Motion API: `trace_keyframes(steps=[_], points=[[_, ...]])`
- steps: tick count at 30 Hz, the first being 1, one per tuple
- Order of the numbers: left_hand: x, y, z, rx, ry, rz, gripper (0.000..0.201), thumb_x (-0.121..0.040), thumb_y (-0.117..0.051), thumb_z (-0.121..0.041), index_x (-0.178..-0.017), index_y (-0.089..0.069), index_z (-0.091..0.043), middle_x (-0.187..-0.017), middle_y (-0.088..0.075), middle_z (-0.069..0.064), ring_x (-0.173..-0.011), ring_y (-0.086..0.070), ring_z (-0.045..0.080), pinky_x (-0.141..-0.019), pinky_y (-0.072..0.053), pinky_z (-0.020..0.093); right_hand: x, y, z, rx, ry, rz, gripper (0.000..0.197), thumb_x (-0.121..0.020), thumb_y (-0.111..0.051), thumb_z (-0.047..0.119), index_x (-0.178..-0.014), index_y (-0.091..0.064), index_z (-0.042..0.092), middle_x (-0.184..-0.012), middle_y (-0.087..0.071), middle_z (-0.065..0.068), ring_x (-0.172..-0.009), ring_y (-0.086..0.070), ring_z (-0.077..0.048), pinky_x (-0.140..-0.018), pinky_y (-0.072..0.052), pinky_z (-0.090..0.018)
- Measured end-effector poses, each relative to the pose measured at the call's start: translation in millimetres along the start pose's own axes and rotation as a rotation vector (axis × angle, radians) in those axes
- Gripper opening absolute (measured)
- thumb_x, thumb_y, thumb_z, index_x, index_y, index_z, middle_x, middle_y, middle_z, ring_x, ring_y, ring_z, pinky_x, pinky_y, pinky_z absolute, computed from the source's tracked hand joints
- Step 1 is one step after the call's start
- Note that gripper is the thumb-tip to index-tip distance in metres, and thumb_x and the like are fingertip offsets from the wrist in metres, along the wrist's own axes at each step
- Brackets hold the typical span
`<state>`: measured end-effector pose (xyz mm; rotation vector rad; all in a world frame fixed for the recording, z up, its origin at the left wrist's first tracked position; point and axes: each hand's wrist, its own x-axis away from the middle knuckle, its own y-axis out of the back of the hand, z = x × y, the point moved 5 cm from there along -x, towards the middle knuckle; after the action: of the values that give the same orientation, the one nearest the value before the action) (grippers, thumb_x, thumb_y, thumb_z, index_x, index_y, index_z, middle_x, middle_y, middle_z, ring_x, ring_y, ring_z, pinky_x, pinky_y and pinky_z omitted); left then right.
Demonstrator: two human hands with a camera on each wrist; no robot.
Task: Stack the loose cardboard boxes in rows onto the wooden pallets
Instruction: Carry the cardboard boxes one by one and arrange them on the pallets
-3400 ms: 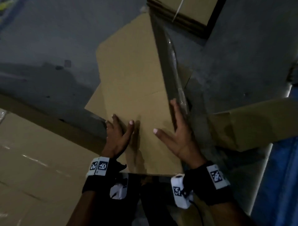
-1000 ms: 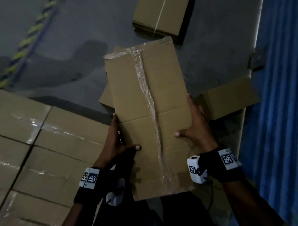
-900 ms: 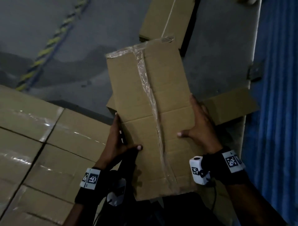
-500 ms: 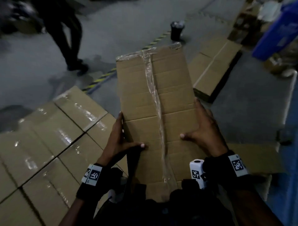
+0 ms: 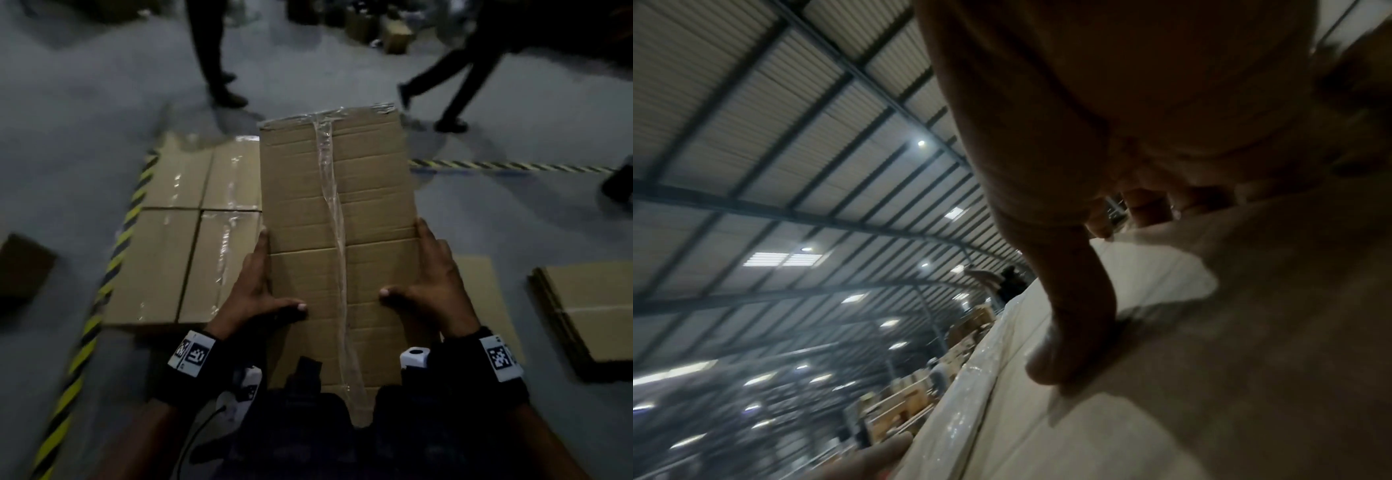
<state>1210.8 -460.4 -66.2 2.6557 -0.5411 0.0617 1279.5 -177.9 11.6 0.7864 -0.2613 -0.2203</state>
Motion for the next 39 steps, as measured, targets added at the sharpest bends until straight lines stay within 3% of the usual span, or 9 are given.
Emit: trace_keyframes(steps=[5,11,14,17,21,26,30,34,39], points=[[68,62,50,-0.039,0.140,-0.208,0.155,-0.033,-0.084,-0.075,-0.153,0.007,-0.041,-0.154,-0.023,0.002,-0.136,-0.036,0.024,-0.107,-0.042,0.051,-3,-71,54,0.014,0.152,0.180,0.131,-0.055,-0.094,0.027,-0.155,-0.010,0.036,-0.141,-0.038,-0.004,-0.130,-0.040,-0.025,-0.108,-0.035,-0.040],[129,137,100,-0.008,0.265,-0.405,0.155,-0.030,-0.084,-0.074,-0.153,0.005,-0.041,-0.156,-0.022,0.002,-0.140,-0.032,0.025,-0.110,-0.039,0.049,-8,-153,135,0.024,0.274,0.348,0.129,-0.052,-0.096,0.026,-0.153,-0.016,0.039,-0.135,-0.041,-0.005,-0.126,-0.042,-0.028,-0.103,-0.038,-0.040],[143,174,133,-0.008,0.309,-0.430,0.155,-0.028,-0.081,-0.079,-0.151,0.007,-0.046,-0.162,-0.011,-0.005,-0.148,-0.017,0.024,-0.116,-0.029,0.051,-11,-198,171,0.082,0.277,0.376,0.131,-0.051,-0.097,0.024,-0.154,-0.017,0.035,-0.138,-0.040,-0.009,-0.129,-0.041,-0.030,-0.105,-0.037,-0.040],[152,216,174,0.064,0.354,-0.434,0.150,-0.027,-0.084,-0.077,-0.145,0.007,-0.059,-0.161,-0.014,-0.003,-0.146,-0.022,0.021,-0.115,-0.031,0.052,-13,-248,205,0.095,0.254,0.406,0.133,-0.049,-0.097,0.024,-0.155,-0.016,0.033,-0.144,-0.036,-0.011,-0.133,-0.038,-0.031,-0.110,-0.037,-0.044],[160,274,212,0.067,0.395,-0.395,0.153,-0.034,-0.087,-0.068,-0.153,0.004,-0.041,-0.160,-0.012,-0.001,-0.142,-0.018,0.009,-0.119,-0.024,0.040,-16,-311,242,0.108,0.213,0.446,0.130,-0.052,-0.097,0.023,-0.155,-0.017,0.031,-0.139,-0.039,-0.010,-0.131,-0.039,-0.030,-0.106,-0.037,-0.039],[141,321,239,0.027,0.437,-0.306,0.145,-0.046,-0.095,-0.048,-0.156,-0.001,-0.029,-0.160,-0.014,0.005,-0.145,-0.020,0.020,-0.117,-0.022,0.031,-29,-357,262,0.082,0.132,0.440,0.127,-0.056,-0.095,0.020,-0.156,-0.017,0.030,-0.143,-0.037,-0.011,-0.134,-0.037,-0.029,-0.104,-0.034,-0.034],[108,339,254,0.038,0.471,-0.243,0.148,-0.041,-0.086,-0.067,-0.155,0.000,-0.032,-0.158,-0.022,0.005,-0.143,-0.027,0.022,-0.117,-0.029,0.044,-60,-377,266,0.083,0.082,0.441,0.126,-0.056,-0.095,0.022,-0.155,-0.018,0.029,-0.145,-0.035,-0.011,-0.135,-0.035,-0.029,-0.103,-0.033,-0.033],[59,354,260,-0.031,0.494,-0.189,0.134,-0.060,-0.088,-0.051,-0.156,0.003,-0.025,-0.161,-0.010,0.008,-0.147,-0.015,0.023,-0.110,-0.019,0.026,-106,-394,270,0.085,0.062,0.436,0.127,-0.054,-0.096,0.024,-0.155,-0.019,0.024,-0.148,-0.034,-0.013,-0.139,-0.033,-0.030,-0.111,-0.031,-0.038],[-3,376,273,-0.125,0.543,-0.124,0.130,-0.066,-0.086,-0.048,-0.156,0.005,-0.023,-0.161,-0.008,0.010,-0.147,-0.016,0.025,-0.111,-0.024,0.030,-166,-422,268,0.078,0.026,0.436,0.126,-0.056,-0.095,0.022,-0.156,-0.018,0.020,-0.151,-0.032,-0.014,-0.141,-0.030,-0.030,-0.113,-0.028,-0.038]])
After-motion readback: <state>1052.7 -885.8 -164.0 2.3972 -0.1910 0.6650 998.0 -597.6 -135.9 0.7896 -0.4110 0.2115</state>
